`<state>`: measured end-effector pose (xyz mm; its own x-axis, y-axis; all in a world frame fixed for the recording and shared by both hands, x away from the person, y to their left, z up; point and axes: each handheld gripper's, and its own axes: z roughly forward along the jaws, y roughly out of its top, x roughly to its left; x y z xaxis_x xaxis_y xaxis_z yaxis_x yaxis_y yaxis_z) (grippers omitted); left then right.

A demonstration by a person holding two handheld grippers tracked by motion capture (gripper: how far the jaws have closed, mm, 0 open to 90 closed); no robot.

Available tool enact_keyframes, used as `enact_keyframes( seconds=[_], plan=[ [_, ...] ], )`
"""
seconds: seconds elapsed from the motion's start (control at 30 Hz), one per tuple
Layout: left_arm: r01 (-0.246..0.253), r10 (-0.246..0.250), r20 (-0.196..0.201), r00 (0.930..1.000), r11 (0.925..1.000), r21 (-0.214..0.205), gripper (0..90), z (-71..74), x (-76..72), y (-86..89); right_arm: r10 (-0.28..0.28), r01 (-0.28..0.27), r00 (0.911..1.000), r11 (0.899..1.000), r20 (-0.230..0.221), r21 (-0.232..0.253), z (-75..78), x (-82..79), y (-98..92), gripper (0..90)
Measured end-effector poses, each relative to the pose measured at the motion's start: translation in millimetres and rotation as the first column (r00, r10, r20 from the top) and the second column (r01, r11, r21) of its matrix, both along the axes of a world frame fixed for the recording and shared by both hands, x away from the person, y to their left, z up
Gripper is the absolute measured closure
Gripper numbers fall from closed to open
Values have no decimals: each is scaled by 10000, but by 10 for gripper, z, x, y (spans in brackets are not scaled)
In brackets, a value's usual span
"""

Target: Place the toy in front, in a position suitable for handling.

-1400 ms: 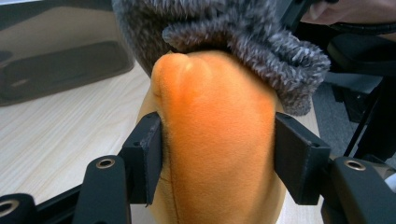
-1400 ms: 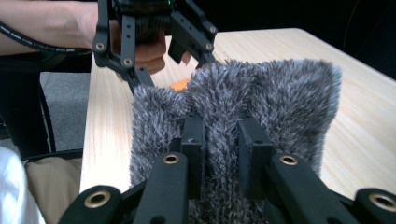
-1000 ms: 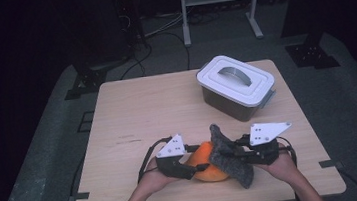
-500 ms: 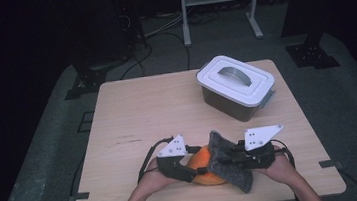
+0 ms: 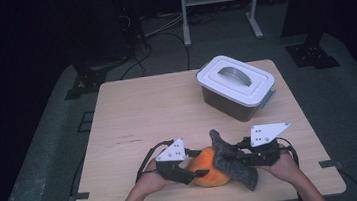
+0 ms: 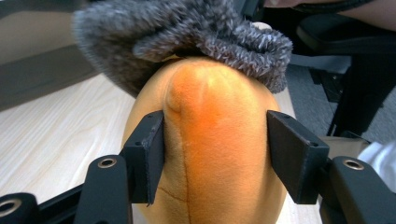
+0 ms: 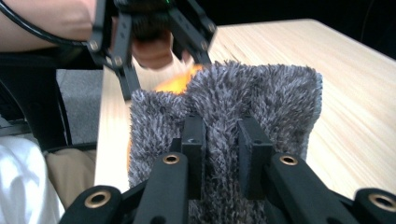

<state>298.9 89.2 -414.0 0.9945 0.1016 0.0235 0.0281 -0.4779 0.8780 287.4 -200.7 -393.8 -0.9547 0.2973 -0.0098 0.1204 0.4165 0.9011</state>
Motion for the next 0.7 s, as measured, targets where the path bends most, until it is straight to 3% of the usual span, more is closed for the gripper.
enact_keyframes(
  seconds=[0.13, 0.37, 0.53, 0.7],
  plan=[
    [217, -218, 102, 9997, 9997, 84, 397, -4, -17, 4, 295, -295, 9996, 9996, -41, 3, 5, -9, 65, 743],
    [-14, 17, -530, 9986, 10000, 39, 266, 21, 8, -41, 432, -432, 9983, 9991, -380, 22, -53, 15, 53, 745],
    [123, -120, -209, 9997, 9998, 125, 373, 6, -17, -34, 537, -541, 9979, 9985, -359, -106, -21, -2, 79, 744],
    [588, -591, 172, 9981, 9981, 181, 404, 6, -63, -49, 650, -648, 9978, 9977, -135, 186, 54, -44, 119, 746]
  ],
)
